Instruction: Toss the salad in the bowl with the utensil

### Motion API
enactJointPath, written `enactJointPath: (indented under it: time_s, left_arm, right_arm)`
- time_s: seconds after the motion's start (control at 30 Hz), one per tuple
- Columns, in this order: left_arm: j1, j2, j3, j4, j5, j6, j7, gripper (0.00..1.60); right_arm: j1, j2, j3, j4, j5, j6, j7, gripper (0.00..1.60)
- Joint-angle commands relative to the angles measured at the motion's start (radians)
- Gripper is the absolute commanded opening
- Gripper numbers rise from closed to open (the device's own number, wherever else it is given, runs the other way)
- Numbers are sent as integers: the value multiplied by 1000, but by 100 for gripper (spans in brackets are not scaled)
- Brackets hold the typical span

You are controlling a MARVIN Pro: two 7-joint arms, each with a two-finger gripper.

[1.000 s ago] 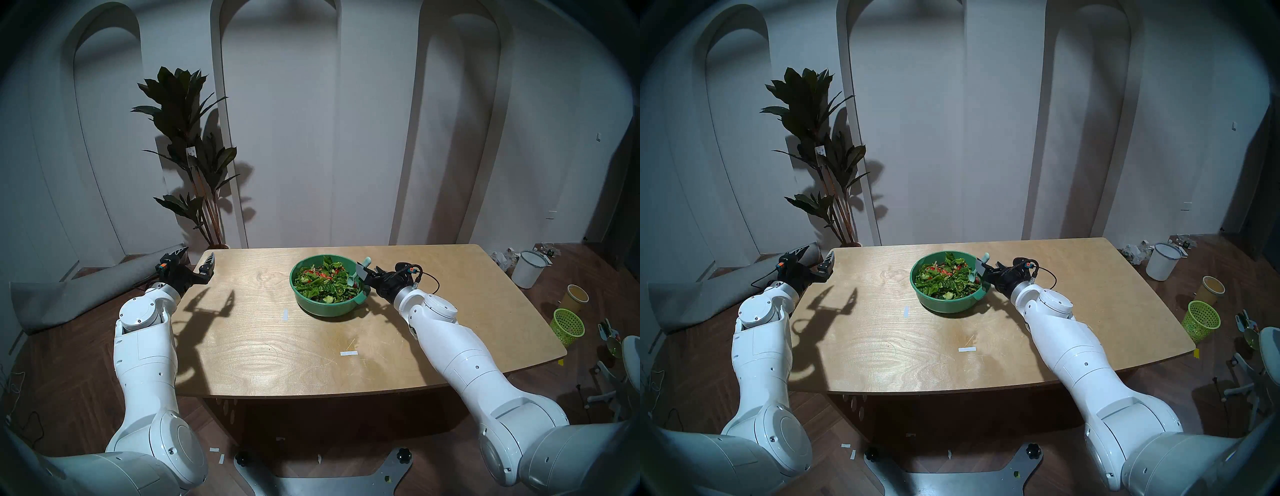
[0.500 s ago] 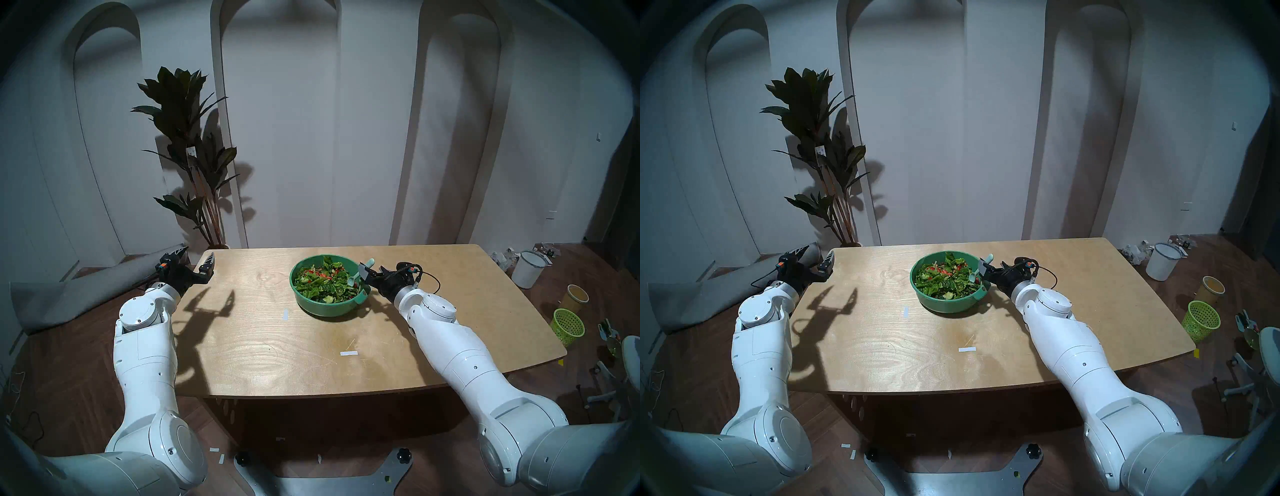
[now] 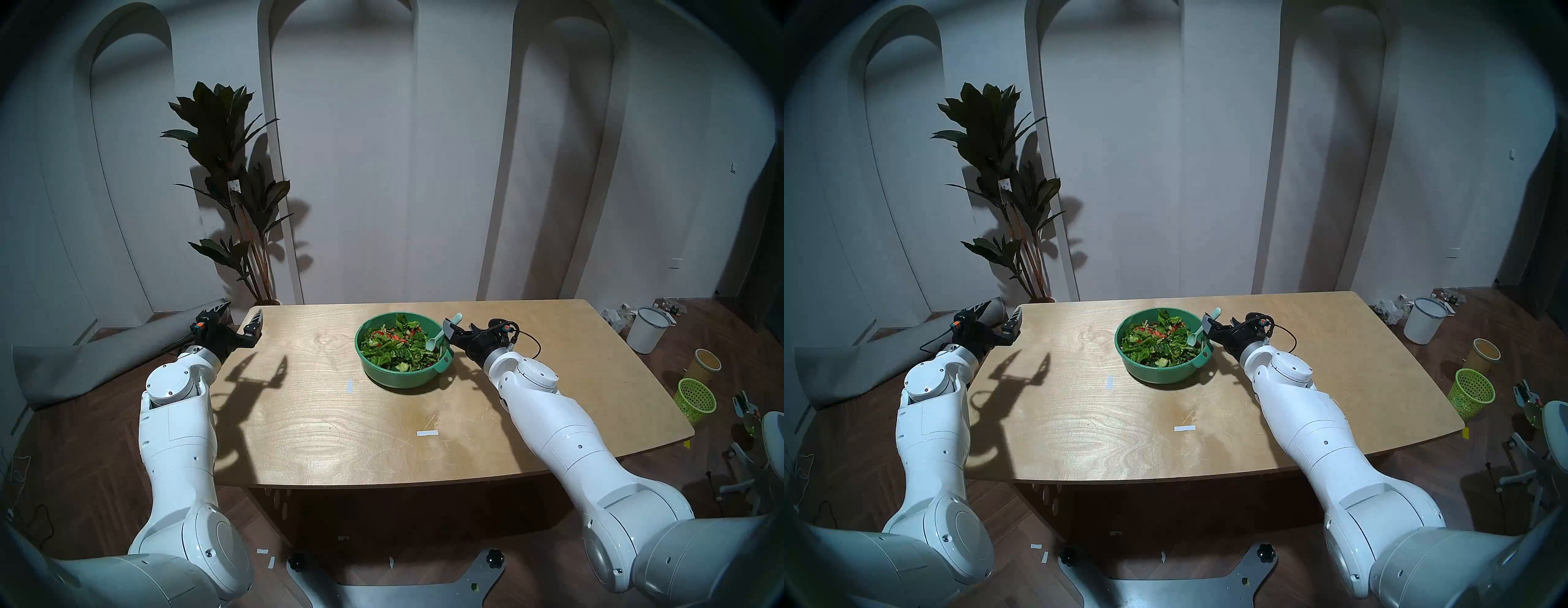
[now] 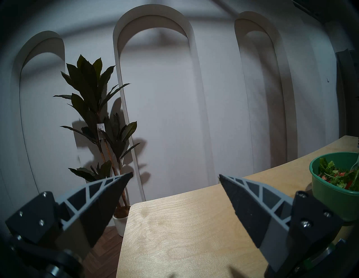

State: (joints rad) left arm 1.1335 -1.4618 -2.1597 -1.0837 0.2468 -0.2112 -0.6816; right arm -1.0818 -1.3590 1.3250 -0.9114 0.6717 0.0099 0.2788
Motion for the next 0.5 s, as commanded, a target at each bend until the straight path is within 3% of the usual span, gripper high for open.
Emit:
enactJointPath:
  time_s: [0.0,0.47]
  left_arm:
    - [-19,5,1,-16,-3,1,1,160]
    - [-18,7,5,-16,-7,2,4,160]
  right_arm:
    - [22,-1,12,-5,6,-27,11,160]
    - [20,11,12,4,-6,-39,9,160]
